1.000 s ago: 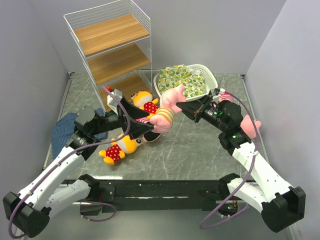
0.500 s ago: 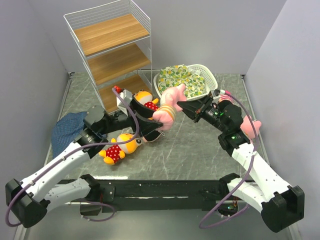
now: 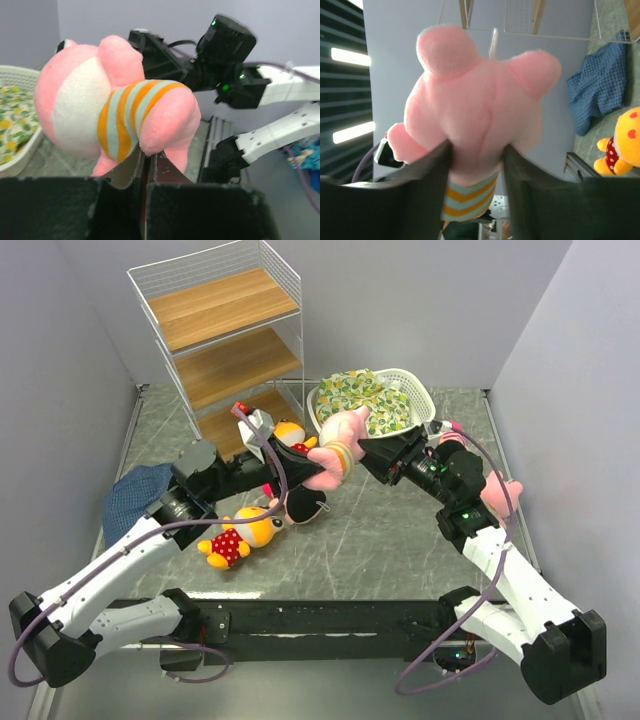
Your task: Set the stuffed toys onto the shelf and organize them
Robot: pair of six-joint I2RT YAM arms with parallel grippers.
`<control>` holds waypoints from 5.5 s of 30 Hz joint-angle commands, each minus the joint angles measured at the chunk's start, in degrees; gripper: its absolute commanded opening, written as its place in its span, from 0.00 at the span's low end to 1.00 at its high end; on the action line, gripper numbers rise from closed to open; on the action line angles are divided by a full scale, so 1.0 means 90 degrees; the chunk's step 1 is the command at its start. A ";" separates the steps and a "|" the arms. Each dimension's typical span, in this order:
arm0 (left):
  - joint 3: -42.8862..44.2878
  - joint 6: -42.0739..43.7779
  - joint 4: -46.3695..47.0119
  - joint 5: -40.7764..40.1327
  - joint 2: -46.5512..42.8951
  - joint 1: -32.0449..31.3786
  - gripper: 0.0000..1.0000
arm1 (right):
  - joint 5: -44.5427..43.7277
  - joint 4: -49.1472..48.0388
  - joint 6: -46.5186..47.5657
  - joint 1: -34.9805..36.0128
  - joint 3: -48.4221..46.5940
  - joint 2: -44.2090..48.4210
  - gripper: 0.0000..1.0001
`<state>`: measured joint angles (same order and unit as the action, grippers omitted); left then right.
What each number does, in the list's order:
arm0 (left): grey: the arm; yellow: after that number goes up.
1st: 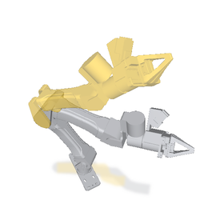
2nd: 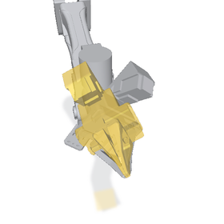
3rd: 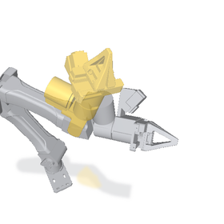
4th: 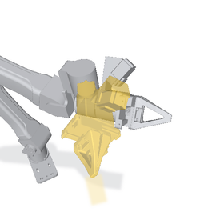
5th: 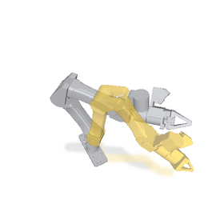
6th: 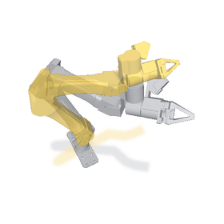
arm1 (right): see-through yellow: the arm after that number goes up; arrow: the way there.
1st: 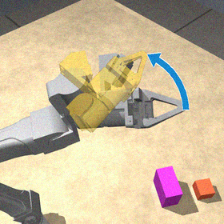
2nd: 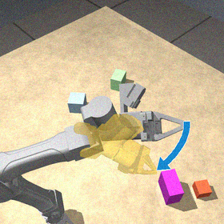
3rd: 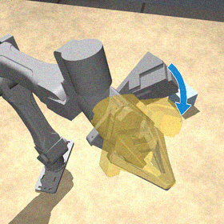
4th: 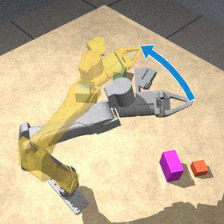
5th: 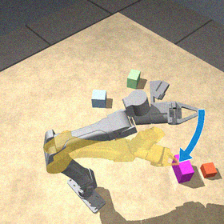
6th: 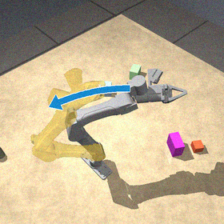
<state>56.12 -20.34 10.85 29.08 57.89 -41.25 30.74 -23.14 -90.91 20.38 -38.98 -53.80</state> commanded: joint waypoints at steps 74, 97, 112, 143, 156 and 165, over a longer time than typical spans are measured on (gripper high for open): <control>0.5522 0.7728 -0.1929 -0.6121 0.3499 0.2211 0.40 | -0.1384 0.5041 0.4799 -0.0370 -0.1616 0.2540 1.00; 0.5610 0.6832 -0.2045 -0.5790 0.3002 0.2260 0.75 | -0.1551 0.5149 0.4867 -0.0360 -0.1577 0.2687 1.00; 0.5630 0.4832 -0.2835 -0.4278 0.2045 0.2250 0.96 | -0.1667 0.5168 0.4721 -0.0370 -0.1294 0.2667 1.00; -0.1028 0.0337 -0.1392 0.0375 -0.1060 0.2250 0.97 | -0.6736 1.0120 0.0941 -0.0963 -0.0718 0.0697 0.94; -0.1323 0.0404 -0.1411 -0.0614 -0.1871 0.2201 0.96 | -0.8434 0.9125 0.1858 -0.1815 -0.1450 -0.0857 0.90; -0.1255 0.0463 -0.1479 -0.0379 -0.1647 0.2191 0.96 | -0.7958 0.8089 0.2445 -0.2235 -0.1509 -0.2322 0.89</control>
<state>44.34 -16.36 -3.75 24.84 42.96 -21.26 -39.59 53.98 -70.74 1.74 -50.72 -70.08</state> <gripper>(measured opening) 0.967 0.894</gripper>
